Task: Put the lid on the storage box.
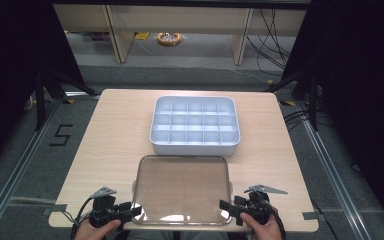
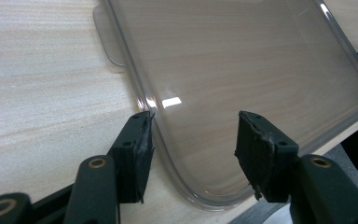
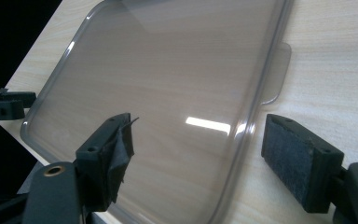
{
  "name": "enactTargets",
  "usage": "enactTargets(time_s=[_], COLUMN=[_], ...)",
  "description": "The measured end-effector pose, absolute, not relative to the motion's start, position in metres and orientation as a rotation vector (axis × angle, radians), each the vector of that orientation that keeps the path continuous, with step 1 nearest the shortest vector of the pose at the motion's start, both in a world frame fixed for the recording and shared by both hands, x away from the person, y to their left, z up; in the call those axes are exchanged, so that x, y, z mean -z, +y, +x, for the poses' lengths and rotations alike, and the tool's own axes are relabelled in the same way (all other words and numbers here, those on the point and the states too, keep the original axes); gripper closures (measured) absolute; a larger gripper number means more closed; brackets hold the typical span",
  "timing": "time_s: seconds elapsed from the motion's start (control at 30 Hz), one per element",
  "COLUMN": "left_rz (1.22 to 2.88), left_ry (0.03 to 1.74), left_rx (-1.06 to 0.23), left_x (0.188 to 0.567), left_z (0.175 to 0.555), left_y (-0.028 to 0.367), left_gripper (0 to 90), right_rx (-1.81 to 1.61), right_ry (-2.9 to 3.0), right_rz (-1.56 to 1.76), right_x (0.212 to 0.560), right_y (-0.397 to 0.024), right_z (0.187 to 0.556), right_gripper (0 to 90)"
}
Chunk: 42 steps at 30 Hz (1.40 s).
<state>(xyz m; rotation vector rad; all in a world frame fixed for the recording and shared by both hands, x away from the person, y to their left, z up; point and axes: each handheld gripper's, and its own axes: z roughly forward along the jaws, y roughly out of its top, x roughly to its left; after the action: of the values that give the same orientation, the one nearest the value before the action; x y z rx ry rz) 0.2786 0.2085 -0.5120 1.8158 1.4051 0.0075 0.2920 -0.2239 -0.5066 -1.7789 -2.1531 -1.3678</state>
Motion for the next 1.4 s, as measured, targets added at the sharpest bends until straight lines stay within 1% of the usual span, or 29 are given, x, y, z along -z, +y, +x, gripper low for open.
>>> enactTargets(time_s=[0.1,0.13,0.17,0.37,0.4,0.47,0.63,0.67,0.7,0.73,0.77,0.87,0.9,0.93,1.0,1.03,1.07,1.1,1.17,1.2,1.23,1.3,1.4], left_rz=[1.812,1.843,1.824,1.845,1.815,1.833,1.830,1.839,1.867,1.866,1.850,1.857,1.858,1.856,1.867,1.851,1.851,1.863,1.860,1.848,1.851,1.886,1.858], left_ry=[1.407,1.396,1.408,1.389,1.396,1.387,1.385,1.322,1.308,1.305,1.329,1.315,1.311,1.323,1.319,1.371,1.369,1.367,1.319,1.373,1.370,1.352,1.357], left_rx=[-0.011,-0.016,-0.024,0.006,0.012,0.014,0.002,-0.020,-0.018,-0.023,-0.025,-0.037,-0.040,-0.034,-0.042,-0.012,-0.014,-0.011,-0.042,-0.020,-0.021,-0.014,-0.014], left_x=[0.512,0.512,0.512,0.511,0.512,0.512,0.513,0.515,0.514,0.514,0.514,0.514,0.514,0.514,0.514,0.512,0.512,0.512,0.514,0.512,0.512,0.512,0.513], left_z=[0.281,0.281,0.282,0.284,0.285,0.285,0.284,0.287,0.287,0.287,0.286,0.286,0.286,0.286,0.286,0.282,0.283,0.283,0.285,0.282,0.282,0.282,0.281], left_y=[0.208,0.210,0.208,0.208,0.206,0.208,0.206,0.207,0.209,0.208,0.206,0.208,0.208,0.208,0.209,0.207,0.209,0.210,0.211,0.210,0.210,0.211,0.208], left_gripper=[45.2,45.2,45.0,44.8,46.1,47.8,48.3,48.3,48.3,47.9,47.9,47.6,47.4,47.1,46.9,46.7,46.7,47.2,47.3,47.3,48.1,48.6,49.6], right_rx=[1.364,1.364,1.354,1.374,1.403,1.385,1.430,1.430,1.425,1.406,1.406,1.396,1.434,1.391,1.400,1.382,1.382,1.393,1.372,1.370,1.352,1.352,1.361], right_ry=[-2.172,-2.172,-2.186,-2.149,-2.070,-1.959,-1.877,-1.877,-1.870,-1.844,-1.844,-1.794,-1.865,-1.796,-1.824,-1.781,-1.781,-1.772,-1.737,-1.694,-1.671,-1.664,-1.700], right_rz=[-1.764,-1.764,-1.770,-1.798,-1.819,-1.875,-1.875,-1.875,-1.866,-1.882,-1.882,-1.904,-1.868,-1.897,-1.890,-1.888,-1.888,-1.857,-1.880,-1.880,-1.870,-1.876,-1.837], right_x=[0.511,0.511,0.512,0.514,0.514,0.513,0.516,0.516,0.516,0.515,0.515,0.516,0.521,0.517,0.519,0.517,0.517,0.520,0.519,0.520,0.522,0.522,0.521], right_y=[-0.222,-0.222,-0.221,-0.222,-0.225,-0.226,-0.232,-0.232,-0.232,-0.233,-0.233,-0.235,-0.239,-0.237,-0.238,-0.239,-0.239,-0.244,-0.243,-0.243,-0.244,-0.242,-0.238], right_z=[0.297,0.297,0.298,0.300,0.299,0.297,0.294,0.294,0.294,0.293,0.293,0.292,0.294,0.289,0.289,0.287,0.287,0.286,0.285,0.285,0.284,0.284,0.283], right_gripper=[26.4,26.4,26.0,25.9,25.9,25.9,27.6,27.6,29.3,31.6,31.6,37.0,40.6,44.1,44.9,47.2,47.2,50.6,51.2,51.2,54.4,56.0,62.3])
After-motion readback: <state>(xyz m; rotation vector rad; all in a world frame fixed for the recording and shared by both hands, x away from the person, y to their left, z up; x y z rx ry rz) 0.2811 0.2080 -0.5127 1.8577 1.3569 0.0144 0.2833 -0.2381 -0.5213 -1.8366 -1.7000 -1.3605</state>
